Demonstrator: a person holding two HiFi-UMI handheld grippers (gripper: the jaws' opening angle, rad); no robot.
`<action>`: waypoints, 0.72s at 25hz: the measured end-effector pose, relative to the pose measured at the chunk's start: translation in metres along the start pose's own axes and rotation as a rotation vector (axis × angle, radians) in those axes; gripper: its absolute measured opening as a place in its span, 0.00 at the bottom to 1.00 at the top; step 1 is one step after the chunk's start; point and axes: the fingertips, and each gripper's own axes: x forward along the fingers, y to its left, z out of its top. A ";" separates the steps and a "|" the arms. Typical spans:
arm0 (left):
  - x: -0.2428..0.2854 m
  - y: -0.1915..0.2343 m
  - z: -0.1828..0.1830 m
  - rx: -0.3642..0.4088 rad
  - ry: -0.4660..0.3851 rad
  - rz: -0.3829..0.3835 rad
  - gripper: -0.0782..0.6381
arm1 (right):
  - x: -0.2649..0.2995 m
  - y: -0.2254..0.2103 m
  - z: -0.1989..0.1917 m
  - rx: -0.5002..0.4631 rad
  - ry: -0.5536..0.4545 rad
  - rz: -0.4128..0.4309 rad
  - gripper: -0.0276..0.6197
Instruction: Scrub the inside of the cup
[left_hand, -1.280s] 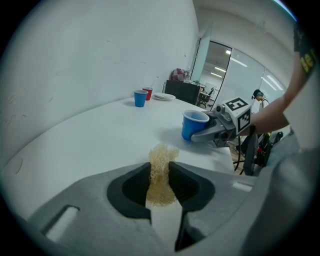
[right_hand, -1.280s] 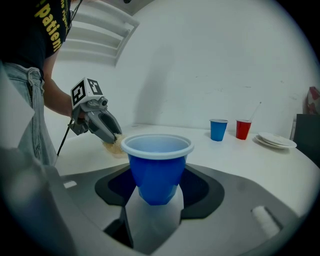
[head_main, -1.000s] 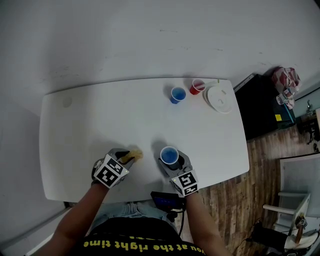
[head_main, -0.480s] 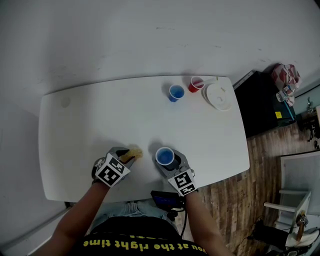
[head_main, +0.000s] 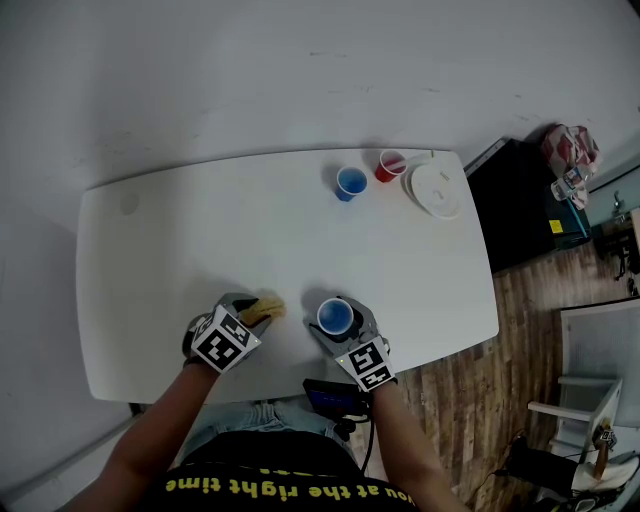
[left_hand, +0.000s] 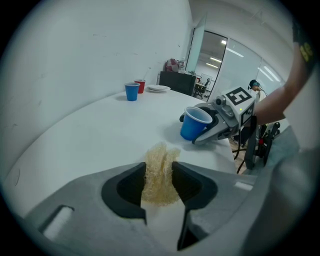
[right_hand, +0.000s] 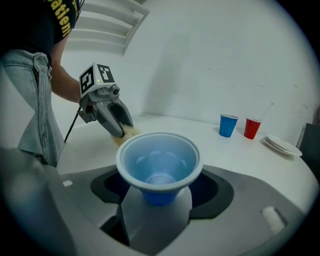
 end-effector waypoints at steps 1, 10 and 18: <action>0.000 0.000 0.001 0.002 -0.003 0.000 0.34 | -0.001 0.001 -0.001 0.001 0.003 0.001 0.57; -0.001 -0.003 0.001 0.001 -0.003 -0.003 0.41 | -0.007 0.004 0.009 0.013 -0.025 0.005 0.63; -0.010 0.000 0.011 0.016 -0.049 0.010 0.47 | -0.017 0.003 0.028 -0.005 -0.063 -0.005 0.67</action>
